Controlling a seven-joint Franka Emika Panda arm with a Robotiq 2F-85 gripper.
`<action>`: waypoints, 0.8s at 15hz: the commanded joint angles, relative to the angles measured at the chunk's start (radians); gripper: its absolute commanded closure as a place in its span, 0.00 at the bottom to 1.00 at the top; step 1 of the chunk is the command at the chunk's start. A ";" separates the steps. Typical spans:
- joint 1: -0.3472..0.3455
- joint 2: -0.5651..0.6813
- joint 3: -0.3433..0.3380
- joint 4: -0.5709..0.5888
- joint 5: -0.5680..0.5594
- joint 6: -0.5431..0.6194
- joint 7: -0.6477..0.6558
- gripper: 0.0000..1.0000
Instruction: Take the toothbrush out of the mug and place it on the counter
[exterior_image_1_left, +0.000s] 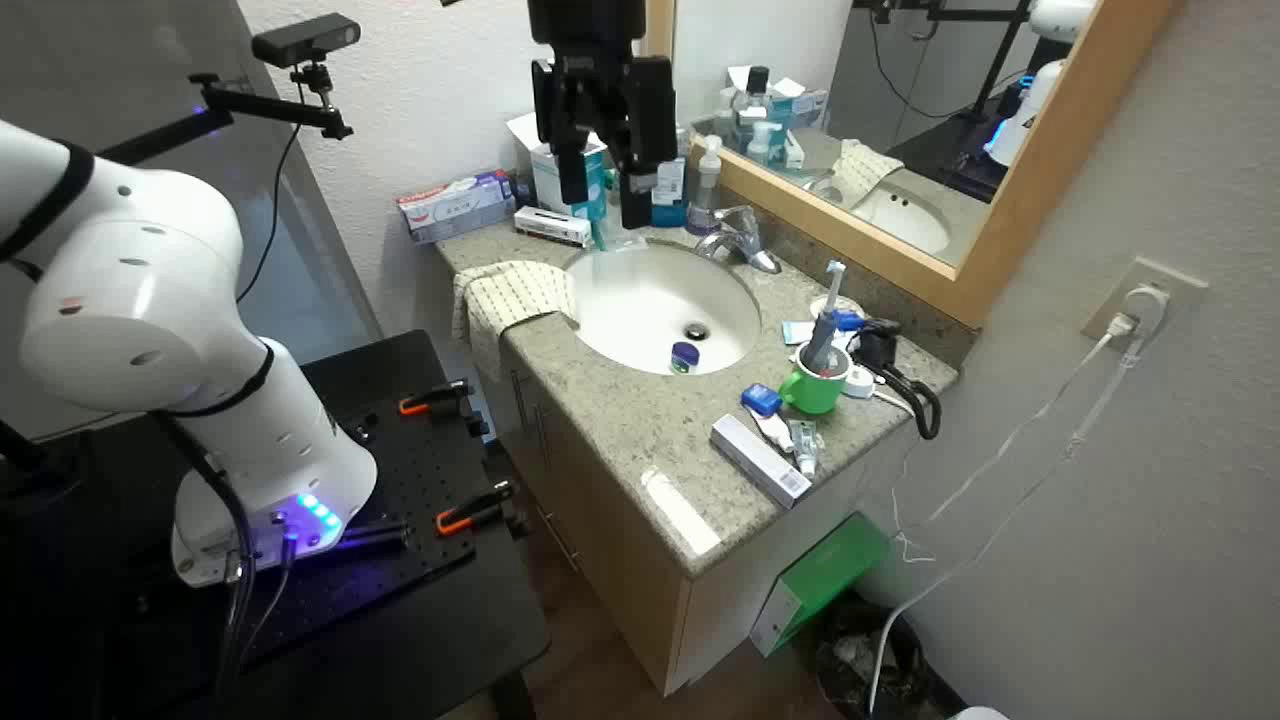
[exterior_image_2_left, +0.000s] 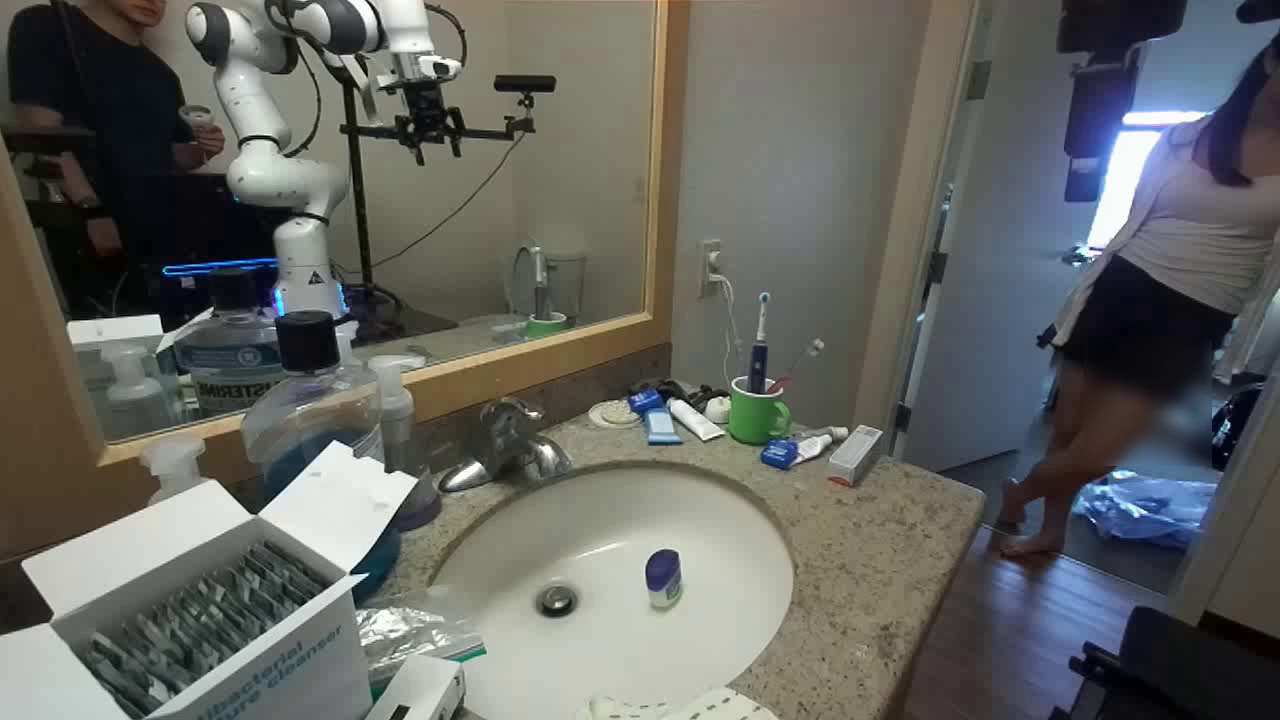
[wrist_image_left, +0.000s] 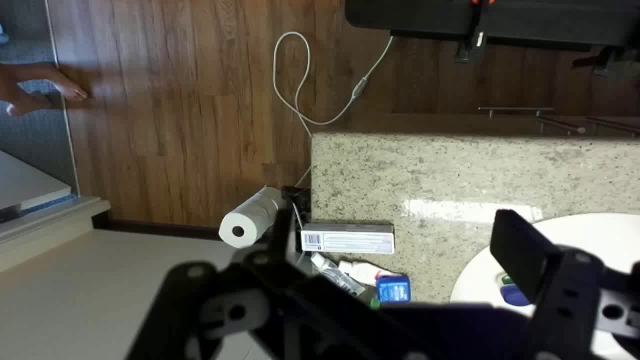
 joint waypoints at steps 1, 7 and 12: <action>0.016 0.000 -0.011 0.003 -0.006 -0.006 0.006 0.00; 0.040 0.033 0.021 -0.008 0.046 0.005 0.120 0.00; 0.051 0.132 0.054 -0.029 0.144 0.116 0.330 0.00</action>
